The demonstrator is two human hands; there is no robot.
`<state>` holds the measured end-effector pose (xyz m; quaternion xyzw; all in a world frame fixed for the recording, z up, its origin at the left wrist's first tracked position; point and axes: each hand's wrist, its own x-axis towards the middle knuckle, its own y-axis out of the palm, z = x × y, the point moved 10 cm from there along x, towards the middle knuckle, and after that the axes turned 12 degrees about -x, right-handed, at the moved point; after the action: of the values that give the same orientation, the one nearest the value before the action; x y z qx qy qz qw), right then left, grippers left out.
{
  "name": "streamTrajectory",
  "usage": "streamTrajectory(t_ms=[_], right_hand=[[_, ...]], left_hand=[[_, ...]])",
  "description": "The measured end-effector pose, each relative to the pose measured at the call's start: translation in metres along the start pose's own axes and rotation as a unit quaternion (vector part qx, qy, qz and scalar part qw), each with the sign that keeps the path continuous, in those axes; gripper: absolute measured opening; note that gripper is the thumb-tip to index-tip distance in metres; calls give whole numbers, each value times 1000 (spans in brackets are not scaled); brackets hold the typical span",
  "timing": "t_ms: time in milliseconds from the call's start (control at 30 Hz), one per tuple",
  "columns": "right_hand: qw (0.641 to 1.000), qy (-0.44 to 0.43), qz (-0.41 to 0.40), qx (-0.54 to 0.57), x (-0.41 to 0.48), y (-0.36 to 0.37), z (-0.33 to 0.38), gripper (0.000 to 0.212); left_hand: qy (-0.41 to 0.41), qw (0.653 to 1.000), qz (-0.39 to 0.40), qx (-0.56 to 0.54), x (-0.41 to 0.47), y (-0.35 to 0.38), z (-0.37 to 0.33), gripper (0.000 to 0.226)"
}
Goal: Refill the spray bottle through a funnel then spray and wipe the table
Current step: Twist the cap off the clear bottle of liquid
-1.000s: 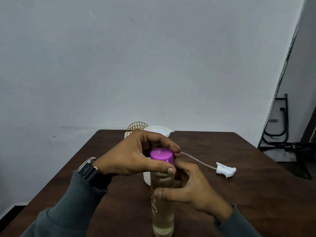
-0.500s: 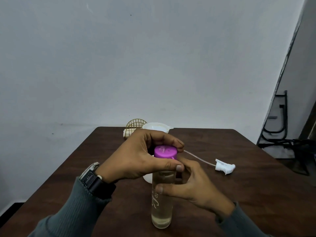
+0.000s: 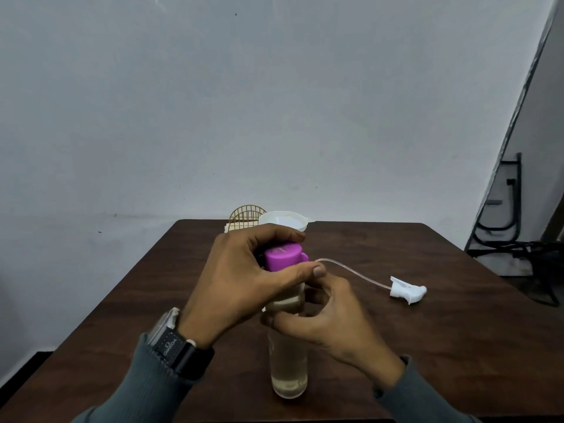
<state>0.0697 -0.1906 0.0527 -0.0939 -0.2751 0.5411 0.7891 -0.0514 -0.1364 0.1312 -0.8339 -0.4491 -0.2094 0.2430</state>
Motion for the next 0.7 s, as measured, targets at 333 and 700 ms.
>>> streamTrajectory(t_ms=[333,700], right_hand=[[999,-29,6,35,-8,-3,3,51],[999,-32,17,38,-11,-5,3,48]], left_hand=[[42,995,1,90,-11,-30,-28,62],[26,991,129,36,-8,-4,-23,70]])
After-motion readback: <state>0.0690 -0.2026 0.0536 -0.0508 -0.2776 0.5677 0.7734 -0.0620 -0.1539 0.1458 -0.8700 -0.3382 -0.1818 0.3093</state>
